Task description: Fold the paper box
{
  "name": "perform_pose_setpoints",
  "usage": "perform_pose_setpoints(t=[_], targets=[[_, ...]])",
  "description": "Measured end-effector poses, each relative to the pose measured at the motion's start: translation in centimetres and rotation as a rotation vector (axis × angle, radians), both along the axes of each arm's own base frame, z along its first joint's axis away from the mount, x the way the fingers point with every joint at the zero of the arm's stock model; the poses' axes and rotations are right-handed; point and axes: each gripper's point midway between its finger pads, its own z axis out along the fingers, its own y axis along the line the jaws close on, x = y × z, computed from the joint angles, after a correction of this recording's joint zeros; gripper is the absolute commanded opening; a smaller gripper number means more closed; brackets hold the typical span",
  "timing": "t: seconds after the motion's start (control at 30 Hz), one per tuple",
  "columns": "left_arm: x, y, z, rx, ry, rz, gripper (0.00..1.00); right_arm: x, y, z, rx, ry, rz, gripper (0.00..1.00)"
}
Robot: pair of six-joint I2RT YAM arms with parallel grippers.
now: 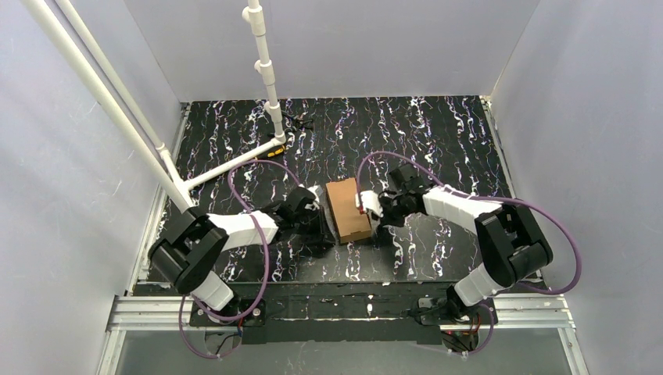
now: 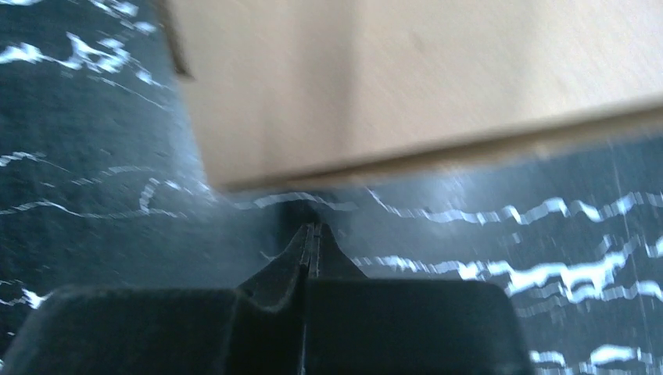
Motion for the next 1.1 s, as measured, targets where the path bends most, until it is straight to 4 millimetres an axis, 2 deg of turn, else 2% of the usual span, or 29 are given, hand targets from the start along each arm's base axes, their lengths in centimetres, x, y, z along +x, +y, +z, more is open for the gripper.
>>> perform_pose_setpoints(t=[0.1,0.2,0.23,0.33,0.47,0.53,0.63,0.7,0.8,0.83,0.9,1.0,1.1], targets=[[0.3,2.2,0.1,0.004,-0.001,0.049,0.08,2.0,-1.6,0.5,0.003,-0.010,-0.089,0.01],[1.9,4.1,0.7,0.020,-0.019,0.106,0.09,4.4,-2.4,1.6,0.017,-0.035,-0.170,0.01],[2.6,4.7,0.9,0.036,-0.029,0.124,0.09,5.1,-2.3,1.9,0.025,-0.037,-0.193,0.01],[4.7,5.6,2.1,0.073,-0.057,0.153,0.08,9.3,-1.0,2.7,0.051,-0.018,-0.323,0.01],[9.0,5.4,4.1,0.112,-0.110,0.187,0.03,15.1,1.2,2.5,0.061,0.027,-0.514,0.01],[11.0,5.1,4.3,0.142,-0.115,0.205,0.02,16.6,1.9,1.9,0.053,0.048,-0.605,0.01],[13.0,4.8,3.4,0.184,-0.092,0.218,0.02,16.5,2.5,0.7,0.023,0.090,-0.703,0.01],[13.4,4.6,2.1,0.203,-0.058,0.216,0.01,15.9,3.1,0.3,0.008,0.109,-0.747,0.01],[13.4,3.8,0.3,0.201,0.003,0.203,0.01,14.6,5.2,0.3,-0.006,0.107,-0.762,0.01],[13.5,3.2,0.0,0.188,0.023,0.199,0.01,13.8,6.5,0.4,-0.010,0.102,-0.751,0.01],[13.7,2.8,0.1,0.190,0.037,0.188,0.01,13.1,7.6,0.4,-0.043,0.057,-0.744,0.01],[13.6,3.1,0.1,0.198,0.048,0.194,0.02,13.4,7.5,0.7,-0.046,0.038,-0.775,0.01],[13.4,3.0,0.2,0.198,0.043,0.187,0.04,14.1,6.4,0.7,-0.030,0.072,-0.812,0.01]])
